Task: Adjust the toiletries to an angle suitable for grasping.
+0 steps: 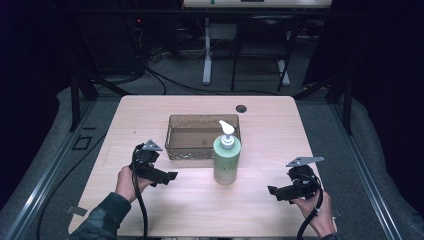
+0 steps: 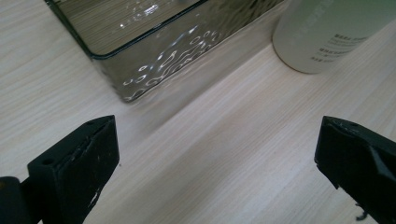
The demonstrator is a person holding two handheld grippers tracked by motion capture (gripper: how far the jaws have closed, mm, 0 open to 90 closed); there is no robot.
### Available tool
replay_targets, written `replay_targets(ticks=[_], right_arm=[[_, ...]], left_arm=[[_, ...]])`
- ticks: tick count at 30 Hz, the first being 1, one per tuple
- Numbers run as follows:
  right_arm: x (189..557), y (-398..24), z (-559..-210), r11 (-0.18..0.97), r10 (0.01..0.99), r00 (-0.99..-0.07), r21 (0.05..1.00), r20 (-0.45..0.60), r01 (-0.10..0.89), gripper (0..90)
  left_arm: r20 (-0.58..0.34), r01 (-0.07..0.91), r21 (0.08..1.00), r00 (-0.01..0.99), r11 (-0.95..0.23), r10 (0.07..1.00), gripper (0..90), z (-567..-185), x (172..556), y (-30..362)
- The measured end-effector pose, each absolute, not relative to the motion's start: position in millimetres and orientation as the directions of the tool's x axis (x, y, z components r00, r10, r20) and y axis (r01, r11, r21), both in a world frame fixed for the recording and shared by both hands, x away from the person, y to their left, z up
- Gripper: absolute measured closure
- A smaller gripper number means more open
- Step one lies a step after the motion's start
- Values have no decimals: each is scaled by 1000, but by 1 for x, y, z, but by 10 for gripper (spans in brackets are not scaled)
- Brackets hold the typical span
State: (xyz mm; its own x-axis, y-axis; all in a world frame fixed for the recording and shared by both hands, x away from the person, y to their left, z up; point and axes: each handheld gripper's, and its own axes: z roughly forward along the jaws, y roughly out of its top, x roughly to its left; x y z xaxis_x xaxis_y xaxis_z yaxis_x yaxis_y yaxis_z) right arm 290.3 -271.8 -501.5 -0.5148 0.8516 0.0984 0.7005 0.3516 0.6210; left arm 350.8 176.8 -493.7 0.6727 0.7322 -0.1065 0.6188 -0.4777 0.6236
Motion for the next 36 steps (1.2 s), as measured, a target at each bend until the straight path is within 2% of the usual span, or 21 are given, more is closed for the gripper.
replay_targets(ticks=[19, 36], right_arm=[[297, -297, -512, 311, 886, -450, 575, 112, 757, 18], [298, -307, -512, 282, 896, -425, 580, 124, 764, 22]], left_arm=[[-96, 526, 646, 774, -553, 625, 1, -485, 351, 110], [-136, 468, 729, 814, -499, 565, 0, -466, 355, 57]])
